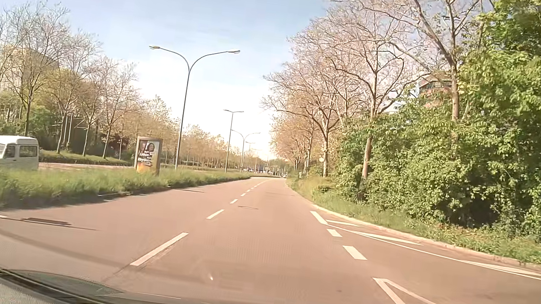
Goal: Follow the waypoints while adhering to traffic rules and regulations
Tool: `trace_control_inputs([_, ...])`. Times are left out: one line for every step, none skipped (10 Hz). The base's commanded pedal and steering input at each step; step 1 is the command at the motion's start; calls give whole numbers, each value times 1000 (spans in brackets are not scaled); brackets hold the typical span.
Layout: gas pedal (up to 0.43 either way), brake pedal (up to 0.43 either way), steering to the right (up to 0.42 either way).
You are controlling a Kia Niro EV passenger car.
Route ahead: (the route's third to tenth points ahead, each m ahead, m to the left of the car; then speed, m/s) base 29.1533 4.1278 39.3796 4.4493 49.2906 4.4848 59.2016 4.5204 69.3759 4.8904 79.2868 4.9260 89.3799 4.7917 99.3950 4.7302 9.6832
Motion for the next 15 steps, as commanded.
trace_control_inputs([118, 0, -1])
trace_control_inputs([110, 0, -1])
trace_control_inputs([110, 0, -1])
trace_control_inputs([110, 0, -1])
trace_control_inputs([110, 0, -1])
trace_control_inputs([98, 0, -1])
trace_control_inputs([98, 0, -2])
trace_control_inputs([98, 0, -3])
trace_control_inputs([98, 0, -4])
trace_control_inputs([98, 0, -5])
trace_control_inputs([98, 0, -6])
trace_control_inputs([98, 0, -6])
trace_control_inputs([87, 0, -6])
trace_control_inputs([87, 0, -6])
trace_control_inputs([87, 0, -6])
